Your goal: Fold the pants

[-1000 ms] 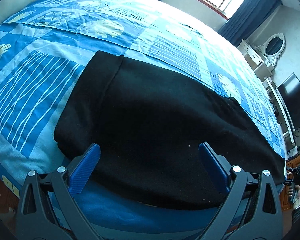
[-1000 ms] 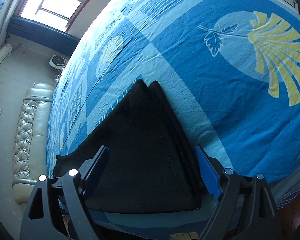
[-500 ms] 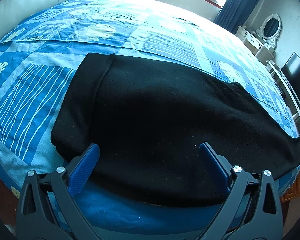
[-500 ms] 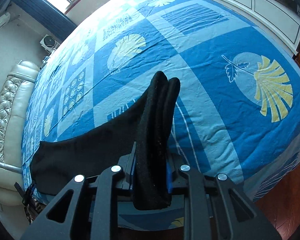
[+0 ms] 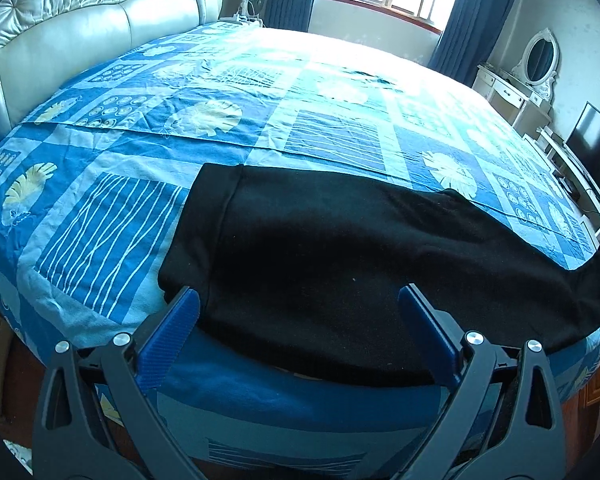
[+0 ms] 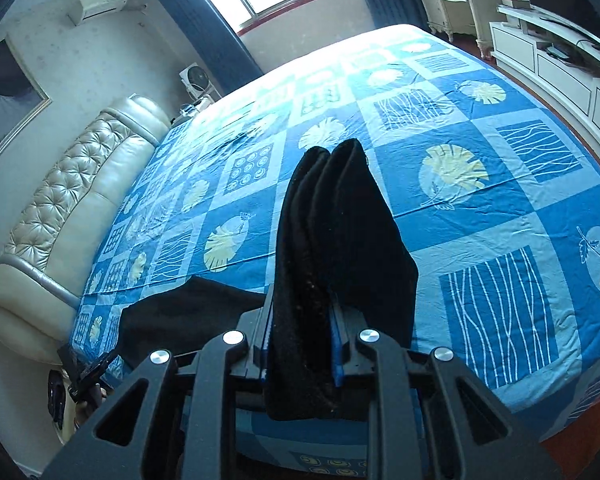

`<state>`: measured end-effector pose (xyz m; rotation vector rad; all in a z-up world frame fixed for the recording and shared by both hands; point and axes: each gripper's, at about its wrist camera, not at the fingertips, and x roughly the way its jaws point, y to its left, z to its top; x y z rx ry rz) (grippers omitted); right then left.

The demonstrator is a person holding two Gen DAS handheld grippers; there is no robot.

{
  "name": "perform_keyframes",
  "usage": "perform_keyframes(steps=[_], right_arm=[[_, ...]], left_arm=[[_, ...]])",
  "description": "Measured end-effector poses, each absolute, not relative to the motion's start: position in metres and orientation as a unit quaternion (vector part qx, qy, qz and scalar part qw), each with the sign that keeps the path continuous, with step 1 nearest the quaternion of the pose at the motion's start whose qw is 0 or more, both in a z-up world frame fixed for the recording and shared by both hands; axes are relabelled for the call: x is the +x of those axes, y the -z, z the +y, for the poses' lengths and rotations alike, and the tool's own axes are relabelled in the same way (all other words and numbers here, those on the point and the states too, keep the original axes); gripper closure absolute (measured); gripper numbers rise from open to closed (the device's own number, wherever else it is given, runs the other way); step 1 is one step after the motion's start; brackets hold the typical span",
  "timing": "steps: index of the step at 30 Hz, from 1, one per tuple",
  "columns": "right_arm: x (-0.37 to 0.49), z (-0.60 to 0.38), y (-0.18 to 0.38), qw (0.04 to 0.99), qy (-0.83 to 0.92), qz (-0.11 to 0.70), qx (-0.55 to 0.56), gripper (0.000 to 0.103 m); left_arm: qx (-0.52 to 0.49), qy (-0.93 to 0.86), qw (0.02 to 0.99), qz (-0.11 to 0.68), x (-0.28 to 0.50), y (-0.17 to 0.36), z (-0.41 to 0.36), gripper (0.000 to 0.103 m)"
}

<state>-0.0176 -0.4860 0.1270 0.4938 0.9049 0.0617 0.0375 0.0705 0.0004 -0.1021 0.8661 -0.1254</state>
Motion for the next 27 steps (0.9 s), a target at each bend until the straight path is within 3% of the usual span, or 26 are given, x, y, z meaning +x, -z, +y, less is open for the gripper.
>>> perform_keyframes(steps=[14,27], right_arm=[[0.03,-0.342,-0.057,0.847,-0.066,0.496,0.18,0.081],[0.043,-0.282,0.005,0.822,-0.049,0.551,0.133,0.081]], left_arm=[[-0.051,0.096,0.898,0.425,0.012,-0.01,0.056,0.003],[-0.067,0.093,0.896,0.428,0.015,-0.01,0.062,0.003]])
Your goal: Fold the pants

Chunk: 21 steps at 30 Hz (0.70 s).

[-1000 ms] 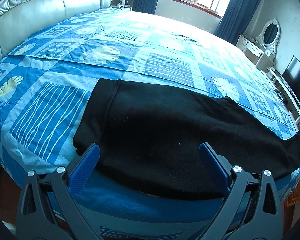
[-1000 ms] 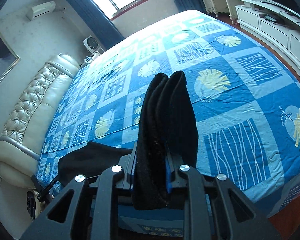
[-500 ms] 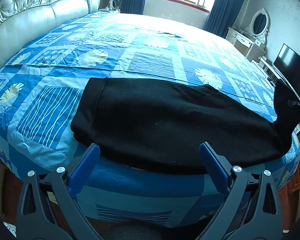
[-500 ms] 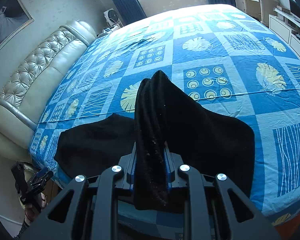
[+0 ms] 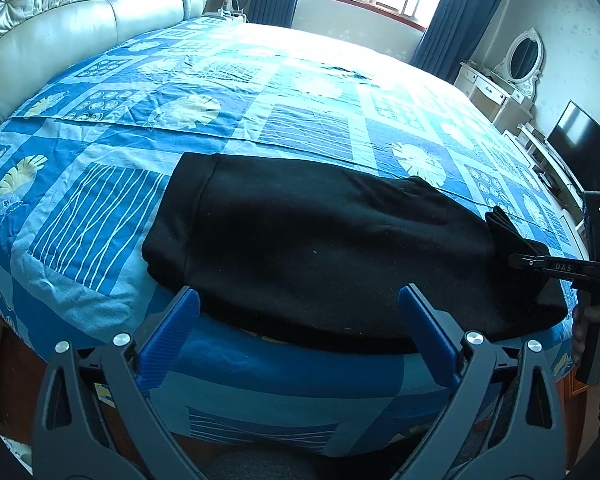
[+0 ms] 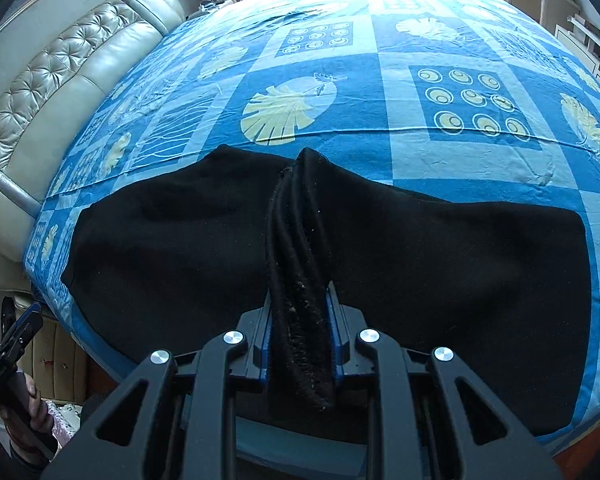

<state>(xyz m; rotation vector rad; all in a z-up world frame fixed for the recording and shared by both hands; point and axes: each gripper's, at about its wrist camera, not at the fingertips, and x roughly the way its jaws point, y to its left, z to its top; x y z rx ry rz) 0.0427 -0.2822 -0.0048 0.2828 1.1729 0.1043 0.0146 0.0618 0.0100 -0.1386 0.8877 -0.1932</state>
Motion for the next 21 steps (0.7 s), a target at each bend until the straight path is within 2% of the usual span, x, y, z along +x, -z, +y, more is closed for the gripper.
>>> perform_keyframes(steps=[21], right_arm=[[0.046,-0.237,0.028,0.82,-0.038,0.568,0.06,0.08]], left_arm=[[-0.064,0.096,0.894,0.434,0.014,-0.004,0.058,0.003]])
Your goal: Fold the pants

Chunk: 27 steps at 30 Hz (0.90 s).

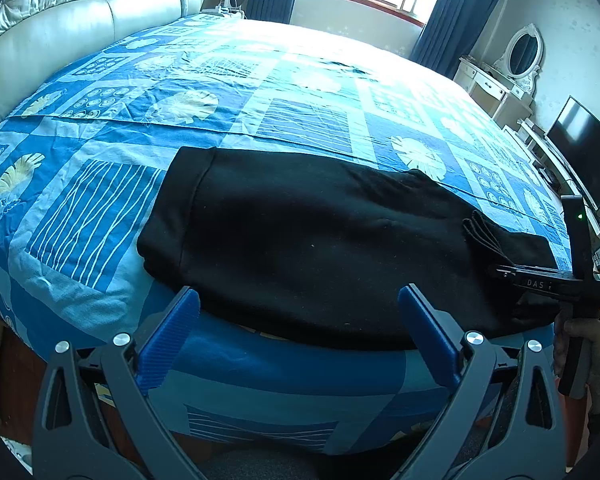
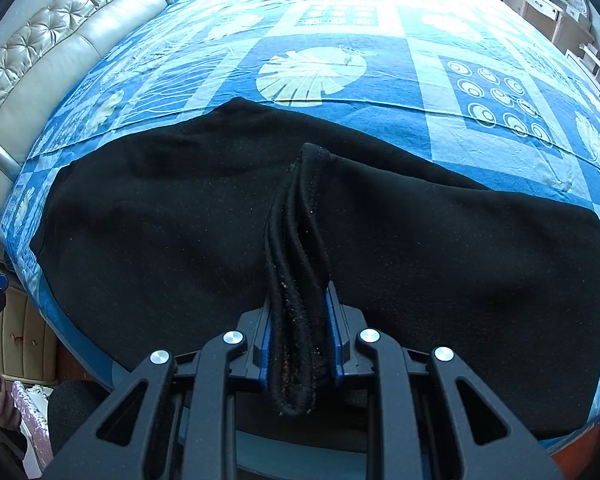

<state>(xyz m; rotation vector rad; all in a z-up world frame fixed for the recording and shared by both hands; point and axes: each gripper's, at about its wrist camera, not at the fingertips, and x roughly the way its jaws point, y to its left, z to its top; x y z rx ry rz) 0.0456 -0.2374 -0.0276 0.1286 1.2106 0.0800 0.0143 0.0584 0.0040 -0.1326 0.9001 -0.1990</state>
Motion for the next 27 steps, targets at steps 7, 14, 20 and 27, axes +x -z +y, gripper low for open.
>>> perform_keyframes(steps=[7,14,20,27], right_arm=[[0.044,-0.225,0.03,0.822,-0.032,0.567,0.039,0.077],[0.043,-0.212,0.029,0.823,-0.044,0.564,0.046,0.072],[0.038,-0.199,0.026,0.826,-0.056,0.559,0.052,0.063],[0.012,-0.201,-0.003,0.829,-0.162,0.523,0.114,0.058]], left_arm=[[-0.06,0.096,0.893,0.436,0.014,-0.002,0.057,0.003],[-0.061,0.097,0.891,0.438,0.015,0.0,0.057,0.003],[-0.062,0.097,0.892,0.437,0.014,0.001,0.057,0.003],[-0.056,0.098,0.894,0.434,0.013,0.001,0.056,0.003]])
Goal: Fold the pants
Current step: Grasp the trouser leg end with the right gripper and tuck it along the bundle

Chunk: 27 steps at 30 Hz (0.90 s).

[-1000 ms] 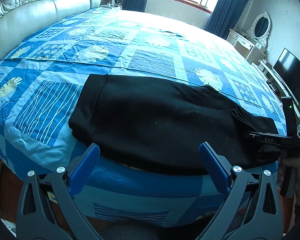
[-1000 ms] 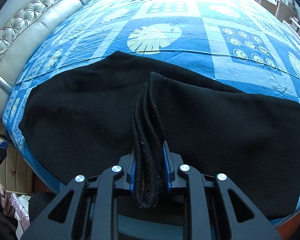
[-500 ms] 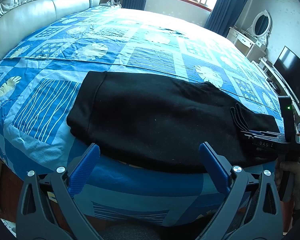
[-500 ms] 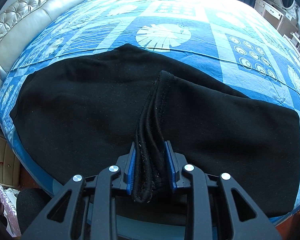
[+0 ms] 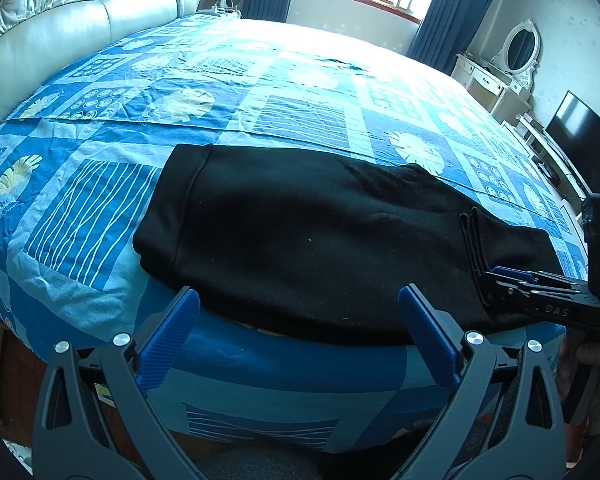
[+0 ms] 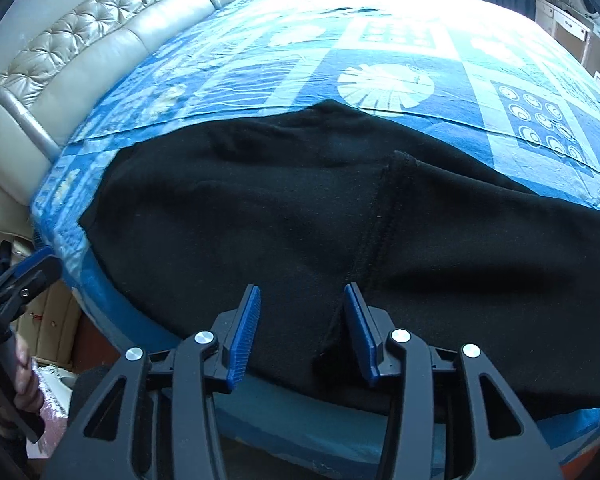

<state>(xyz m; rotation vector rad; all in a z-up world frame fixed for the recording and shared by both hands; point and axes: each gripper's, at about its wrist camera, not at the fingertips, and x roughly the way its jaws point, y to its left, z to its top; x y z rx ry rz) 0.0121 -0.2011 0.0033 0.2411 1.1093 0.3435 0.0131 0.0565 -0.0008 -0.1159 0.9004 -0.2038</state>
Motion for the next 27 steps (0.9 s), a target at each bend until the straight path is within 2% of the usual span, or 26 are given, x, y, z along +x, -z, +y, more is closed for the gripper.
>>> perform_keyframes(steps=[4,5,7,12,17,18,19,20,22,24,27], right_arm=[[-0.006,-0.265,-0.042,0.849,-0.191,0.457,0.184,0.052],[-0.01,-0.292,-0.05,0.861,-0.173,0.437,0.196,0.043],[-0.014,-0.354,-0.054,0.879,-0.106,0.408,0.222,0.034],[-0.004,-0.478,0.01,0.826,-0.009,0.442,0.349,0.034],[0.002,-0.513,0.06,0.777,-0.039,0.438,0.451,0.034],[0.004,-0.514,0.066,0.773,-0.044,0.435,0.46,0.035],[0.006,-0.514,0.071,0.769,-0.047,0.435,0.466,0.043],[0.008,-0.514,0.078,0.763,-0.053,0.437,0.474,0.06],[0.008,-0.513,0.088,0.758,-0.044,0.442,0.478,0.07],[0.006,-0.514,0.093,0.754,-0.046,0.439,0.486,0.076],[0.006,-0.513,0.094,0.75,-0.048,0.438,0.493,0.077]], left_arm=[[-0.052,0.097,0.894,0.434,0.013,0.002,0.058,0.003],[-0.054,0.098,0.894,0.434,0.013,0.002,0.059,0.003],[-0.058,0.097,0.894,0.434,0.014,0.001,0.06,0.003],[-0.069,0.104,0.896,0.427,0.015,-0.001,0.063,0.003],[-0.068,0.1,0.893,0.433,0.016,0.004,0.064,0.003],[-0.069,0.099,0.892,0.437,0.017,0.006,0.064,0.003],[-0.07,0.097,0.89,0.44,0.017,0.008,0.065,0.003],[-0.071,0.095,0.888,0.443,0.018,0.01,0.066,0.003],[-0.075,0.093,0.885,0.45,0.02,0.014,0.067,0.003],[-0.08,0.094,0.882,0.455,0.02,0.017,0.069,0.003],[-0.082,0.096,0.879,0.46,0.021,0.021,0.069,0.003]])
